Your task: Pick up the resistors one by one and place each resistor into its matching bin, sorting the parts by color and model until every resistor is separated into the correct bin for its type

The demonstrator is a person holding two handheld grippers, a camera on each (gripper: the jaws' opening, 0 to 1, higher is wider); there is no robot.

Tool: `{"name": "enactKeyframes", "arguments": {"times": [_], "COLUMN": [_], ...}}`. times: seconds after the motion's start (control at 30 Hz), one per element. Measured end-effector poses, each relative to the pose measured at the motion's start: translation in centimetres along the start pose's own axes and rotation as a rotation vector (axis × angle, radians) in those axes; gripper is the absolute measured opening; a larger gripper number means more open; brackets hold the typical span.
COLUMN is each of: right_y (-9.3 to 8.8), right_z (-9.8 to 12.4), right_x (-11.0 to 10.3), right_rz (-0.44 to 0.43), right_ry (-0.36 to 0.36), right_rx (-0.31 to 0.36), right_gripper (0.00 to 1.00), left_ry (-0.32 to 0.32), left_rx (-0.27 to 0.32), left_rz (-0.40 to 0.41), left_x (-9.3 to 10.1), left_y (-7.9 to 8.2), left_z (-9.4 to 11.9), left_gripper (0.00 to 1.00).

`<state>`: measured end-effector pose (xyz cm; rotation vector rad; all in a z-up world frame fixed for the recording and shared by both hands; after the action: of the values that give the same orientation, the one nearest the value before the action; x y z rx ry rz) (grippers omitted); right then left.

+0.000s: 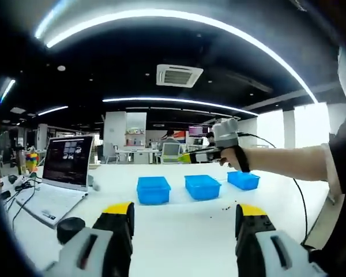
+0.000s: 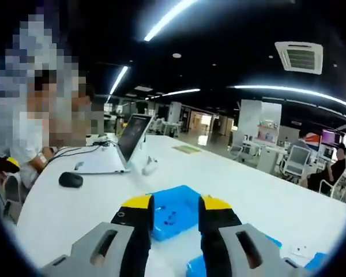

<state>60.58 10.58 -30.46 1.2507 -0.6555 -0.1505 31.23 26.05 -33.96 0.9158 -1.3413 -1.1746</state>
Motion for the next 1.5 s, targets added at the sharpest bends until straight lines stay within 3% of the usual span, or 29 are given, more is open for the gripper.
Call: {"name": "enactKeyframes", "arguments": {"times": [0.23, 0.47, 0.63, 0.77, 0.97, 1.37, 1.5], "right_y": [-3.0, -6.2, -8.0, -8.5, -8.4, -8.2, -8.1], "right_z": [10.8, 22.1, 28.0, 31.9, 32.7, 29.8, 28.5], "right_x": [-0.4, -2.9, -5.8, -7.6, -8.8, -4.4, -3.1], "right_rz": [-0.044, -0.119, -0.131, -0.147, -0.165, -0.129, -0.050], "right_ry": [-0.113, -0.229, -0.233, -0.286, -0.288, -0.144, -0.058], "right_rx": [0.010, 0.021, -0.024, -0.061, -0.092, -0.129, -0.173], "right_gripper": [0.33, 0.33, 0.33, 0.33, 0.34, 0.33, 0.33], "left_ry": [-0.100, -0.242, -0.294, -0.300, -0.298, -0.250, -0.234], "left_rx": [-0.023, -0.062, -0.073, -0.083, -0.110, -0.101, -0.098], "left_rz": [-0.012, 0.015, 0.021, 0.015, 0.014, 0.009, 0.016], "left_x": [1.9, 3.8, 4.6, 4.5, 4.4, 3.4, 2.9], "left_y": [-0.5, -0.9, -0.8, -0.9, -1.6, -1.5, -1.6], "left_z": [-1.8, -2.9, -3.0, -3.1, -3.3, -2.2, -1.9], "left_gripper": [0.72, 0.72, 0.71, 0.71, 0.71, 0.71, 0.71]}}
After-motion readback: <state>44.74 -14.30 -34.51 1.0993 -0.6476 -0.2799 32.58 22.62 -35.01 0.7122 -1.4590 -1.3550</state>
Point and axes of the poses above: the point that each gripper's makers call its tool centre point, and the gripper's own axes: z roughly backward along the fingers, x roughly to its right, y roughly out of its top, the point moved 7 cm from there along z, roughly backward along the fingers, and after that the axes turned 12 degrees about z, right-handed, at the moved point
